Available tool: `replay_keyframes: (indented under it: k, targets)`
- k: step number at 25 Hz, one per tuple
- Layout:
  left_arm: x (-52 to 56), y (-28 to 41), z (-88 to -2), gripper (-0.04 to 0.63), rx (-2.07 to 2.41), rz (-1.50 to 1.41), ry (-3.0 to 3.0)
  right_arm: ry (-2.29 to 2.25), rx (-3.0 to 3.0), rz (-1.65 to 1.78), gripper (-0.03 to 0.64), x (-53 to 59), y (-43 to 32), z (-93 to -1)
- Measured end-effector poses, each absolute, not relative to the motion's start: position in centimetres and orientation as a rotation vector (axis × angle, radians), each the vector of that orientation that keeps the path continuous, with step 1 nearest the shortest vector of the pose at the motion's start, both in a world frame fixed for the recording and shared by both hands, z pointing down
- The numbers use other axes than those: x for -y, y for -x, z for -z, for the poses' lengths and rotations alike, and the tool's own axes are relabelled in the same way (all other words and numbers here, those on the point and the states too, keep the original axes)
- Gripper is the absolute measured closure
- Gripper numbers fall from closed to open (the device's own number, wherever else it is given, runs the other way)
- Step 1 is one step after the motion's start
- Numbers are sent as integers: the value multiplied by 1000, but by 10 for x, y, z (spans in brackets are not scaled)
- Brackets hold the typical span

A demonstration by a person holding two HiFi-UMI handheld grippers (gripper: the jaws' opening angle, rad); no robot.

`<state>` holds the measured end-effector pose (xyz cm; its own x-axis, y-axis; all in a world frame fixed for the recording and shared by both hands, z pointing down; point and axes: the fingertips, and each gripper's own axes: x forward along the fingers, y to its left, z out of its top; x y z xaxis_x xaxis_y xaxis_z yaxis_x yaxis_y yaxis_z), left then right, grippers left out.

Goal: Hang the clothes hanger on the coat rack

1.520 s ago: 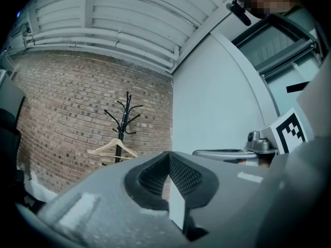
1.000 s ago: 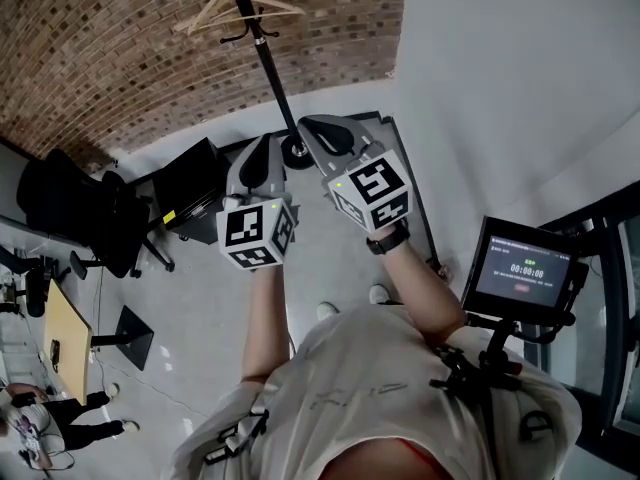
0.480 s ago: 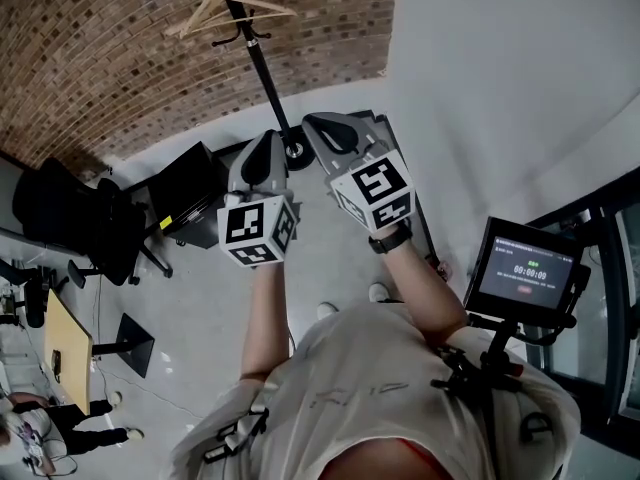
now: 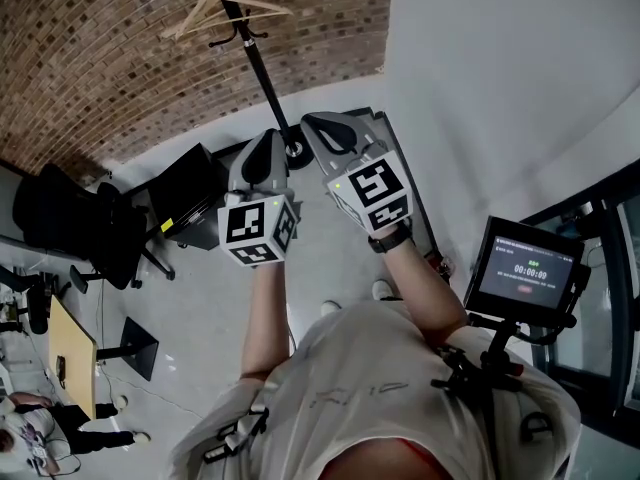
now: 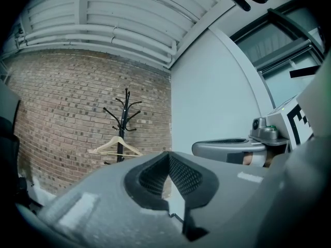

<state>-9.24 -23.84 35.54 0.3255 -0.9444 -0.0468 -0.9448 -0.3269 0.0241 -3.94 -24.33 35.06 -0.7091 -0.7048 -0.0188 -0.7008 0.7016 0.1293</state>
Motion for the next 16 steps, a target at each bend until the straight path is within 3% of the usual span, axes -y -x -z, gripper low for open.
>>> replay_keyframes:
  k: [16]
  targets:
    - [254,81,-349,594,-1695,-160,2653,-1265,2808,179,612,258,36,-352]
